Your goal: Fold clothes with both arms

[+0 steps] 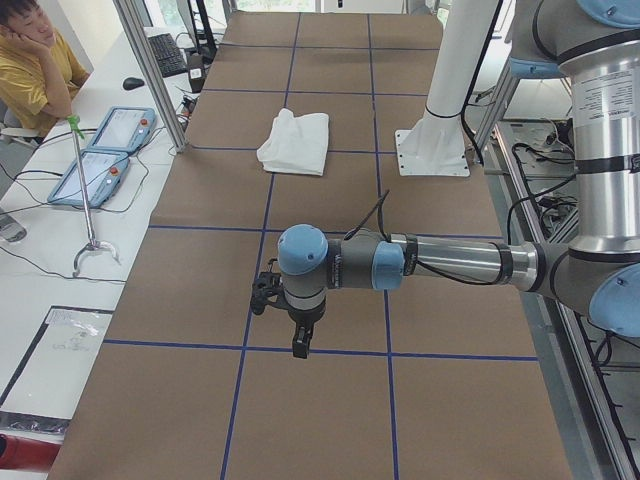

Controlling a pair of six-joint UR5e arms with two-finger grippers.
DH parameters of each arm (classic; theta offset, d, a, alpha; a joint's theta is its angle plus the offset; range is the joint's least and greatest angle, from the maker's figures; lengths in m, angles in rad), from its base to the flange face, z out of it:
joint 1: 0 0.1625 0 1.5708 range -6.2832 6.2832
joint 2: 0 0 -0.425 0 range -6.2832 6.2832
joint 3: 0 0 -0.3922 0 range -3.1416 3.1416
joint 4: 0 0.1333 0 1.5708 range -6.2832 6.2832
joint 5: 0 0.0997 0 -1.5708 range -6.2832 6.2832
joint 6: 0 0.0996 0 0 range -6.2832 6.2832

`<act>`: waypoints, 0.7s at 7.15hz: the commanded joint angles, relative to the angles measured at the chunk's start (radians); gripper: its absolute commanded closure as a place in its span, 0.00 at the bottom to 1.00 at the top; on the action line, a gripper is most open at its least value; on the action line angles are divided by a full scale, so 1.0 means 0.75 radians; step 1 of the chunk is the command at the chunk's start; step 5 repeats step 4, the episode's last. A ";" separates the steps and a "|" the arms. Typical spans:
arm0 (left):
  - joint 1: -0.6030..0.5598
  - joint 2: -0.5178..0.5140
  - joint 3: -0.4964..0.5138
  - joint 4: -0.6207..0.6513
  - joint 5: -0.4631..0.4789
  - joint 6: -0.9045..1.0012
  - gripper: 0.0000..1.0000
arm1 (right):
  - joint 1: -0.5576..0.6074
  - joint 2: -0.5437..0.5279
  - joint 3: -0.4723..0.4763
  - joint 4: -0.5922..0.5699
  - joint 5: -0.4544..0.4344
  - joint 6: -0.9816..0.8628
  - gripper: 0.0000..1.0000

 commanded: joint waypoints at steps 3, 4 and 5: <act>0.000 -0.010 -0.001 -0.002 0.000 0.000 0.00 | 0.000 0.000 0.000 0.000 0.002 0.000 0.00; 0.002 -0.013 -0.001 -0.002 0.000 0.002 0.00 | 0.000 0.000 0.000 0.000 0.002 0.000 0.00; 0.002 -0.013 -0.001 -0.002 0.000 0.002 0.00 | 0.000 0.000 0.000 0.000 0.002 0.000 0.00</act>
